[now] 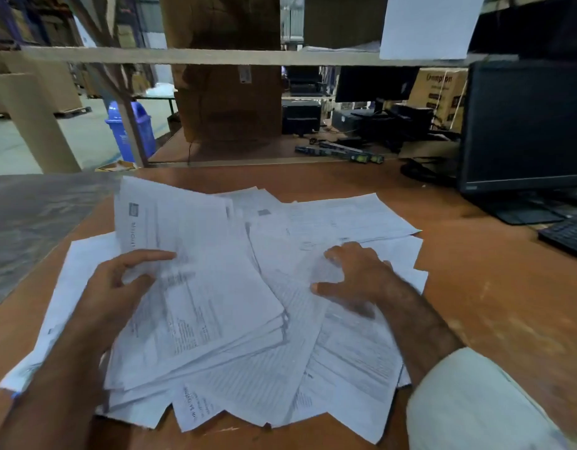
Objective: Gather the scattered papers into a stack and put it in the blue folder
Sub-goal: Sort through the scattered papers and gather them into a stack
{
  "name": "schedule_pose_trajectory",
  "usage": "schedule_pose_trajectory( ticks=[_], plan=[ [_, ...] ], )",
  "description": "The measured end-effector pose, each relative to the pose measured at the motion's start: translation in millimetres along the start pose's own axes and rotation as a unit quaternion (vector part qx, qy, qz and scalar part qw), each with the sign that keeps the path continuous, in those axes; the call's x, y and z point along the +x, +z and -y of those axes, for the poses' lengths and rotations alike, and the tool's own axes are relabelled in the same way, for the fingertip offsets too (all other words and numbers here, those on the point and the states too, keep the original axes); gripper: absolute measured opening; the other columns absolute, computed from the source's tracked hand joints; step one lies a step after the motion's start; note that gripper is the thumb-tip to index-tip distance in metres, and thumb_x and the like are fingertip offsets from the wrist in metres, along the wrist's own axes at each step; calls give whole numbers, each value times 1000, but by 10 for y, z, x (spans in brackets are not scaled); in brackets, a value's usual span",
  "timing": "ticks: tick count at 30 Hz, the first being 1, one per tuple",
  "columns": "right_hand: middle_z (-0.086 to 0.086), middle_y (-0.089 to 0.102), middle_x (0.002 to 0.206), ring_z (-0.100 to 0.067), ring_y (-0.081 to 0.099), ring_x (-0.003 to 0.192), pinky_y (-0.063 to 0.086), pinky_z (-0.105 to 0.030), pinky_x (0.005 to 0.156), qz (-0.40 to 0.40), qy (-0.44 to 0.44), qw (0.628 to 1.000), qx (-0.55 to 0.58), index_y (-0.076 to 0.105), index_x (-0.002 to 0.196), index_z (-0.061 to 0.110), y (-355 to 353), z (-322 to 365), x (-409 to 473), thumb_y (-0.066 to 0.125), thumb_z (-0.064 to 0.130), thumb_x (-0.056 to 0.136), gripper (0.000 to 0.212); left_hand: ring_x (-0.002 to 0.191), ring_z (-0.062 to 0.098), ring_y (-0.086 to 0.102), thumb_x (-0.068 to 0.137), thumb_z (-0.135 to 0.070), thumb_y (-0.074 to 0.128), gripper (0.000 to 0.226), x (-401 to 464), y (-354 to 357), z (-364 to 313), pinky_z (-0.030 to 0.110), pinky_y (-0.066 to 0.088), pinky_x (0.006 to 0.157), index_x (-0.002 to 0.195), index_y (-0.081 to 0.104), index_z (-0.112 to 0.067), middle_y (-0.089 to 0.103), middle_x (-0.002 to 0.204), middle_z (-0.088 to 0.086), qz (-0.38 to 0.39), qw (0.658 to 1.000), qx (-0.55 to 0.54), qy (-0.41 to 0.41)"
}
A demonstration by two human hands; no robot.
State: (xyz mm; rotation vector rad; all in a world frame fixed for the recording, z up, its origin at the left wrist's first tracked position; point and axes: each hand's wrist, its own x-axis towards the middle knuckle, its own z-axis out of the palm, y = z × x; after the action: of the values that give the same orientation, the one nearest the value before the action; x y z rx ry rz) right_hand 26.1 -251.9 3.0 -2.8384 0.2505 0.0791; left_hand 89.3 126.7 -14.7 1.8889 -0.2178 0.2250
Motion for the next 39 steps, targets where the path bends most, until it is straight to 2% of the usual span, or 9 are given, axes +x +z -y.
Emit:
schedule_pose_trajectory(
  ticks=[4,11,16,22,25,26,31,34,39],
  plan=[
    [7,19,168,-25,21,153,16,-57,118,52,12,998,-24,26,157,38,-17,-78,12,48,88,78,96,127,26,56,99,-3,60,34,0,-48,57,50,49,105,101,80,-31,63,137,-6,21,999,38,8],
    [-1,38,159,-30,34,145,24,-57,114,-36,99,991,-81,44,149,33,-18,-25,-3,33,88,84,86,121,25,62,98,3,58,31,-48,-74,-21,45,54,94,104,79,-19,61,141,-3,-20,995,-92,-12],
    [2,42,158,-20,40,141,33,-39,114,-67,-71,990,98,39,154,26,63,133,29,56,78,83,89,116,29,68,95,6,59,32,-36,-166,-97,42,58,90,107,78,-18,69,132,1,-43,985,-161,-34],
    [2,53,146,-25,51,130,47,-43,102,-6,-158,987,-2,28,152,45,92,546,175,76,59,78,90,110,19,71,95,-2,63,29,-89,-394,-235,25,62,76,114,74,-20,70,130,-3,-55,976,-210,-14],
    [20,54,137,-8,51,122,43,-17,88,48,-161,984,57,46,140,51,-115,360,126,83,34,79,73,107,13,70,94,3,61,33,-66,-471,-246,21,62,69,121,71,-14,66,133,-6,-73,973,-219,-11],
    [26,51,136,-2,47,120,36,-8,85,78,-167,981,65,52,137,50,-183,279,86,82,27,82,67,105,11,71,94,4,61,35,-46,-469,-239,20,61,67,122,70,-13,65,134,-5,-83,973,-215,-13],
    [30,45,138,5,39,124,28,-10,98,117,-161,978,63,57,138,44,-388,-24,-56,69,13,94,55,109,13,72,94,1,64,32,-16,-327,-249,26,58,83,106,77,-26,73,121,-6,-49,984,-170,-5],
    [24,49,142,-1,44,132,29,-18,108,75,-149,985,36,58,139,39,-377,-117,-77,59,18,101,44,96,11,75,94,7,61,28,-57,-127,-333,22,60,69,107,76,-13,77,111,-4,-21,980,-194,-25],
    [14,57,142,-6,48,131,34,-18,107,-32,-105,990,87,66,134,29,-530,-195,-144,40,7,105,44,114,16,68,92,6,64,30,-67,20,-143,25,59,81,101,80,-18,73,122,-9,0,986,-162,-30]
  ],
)
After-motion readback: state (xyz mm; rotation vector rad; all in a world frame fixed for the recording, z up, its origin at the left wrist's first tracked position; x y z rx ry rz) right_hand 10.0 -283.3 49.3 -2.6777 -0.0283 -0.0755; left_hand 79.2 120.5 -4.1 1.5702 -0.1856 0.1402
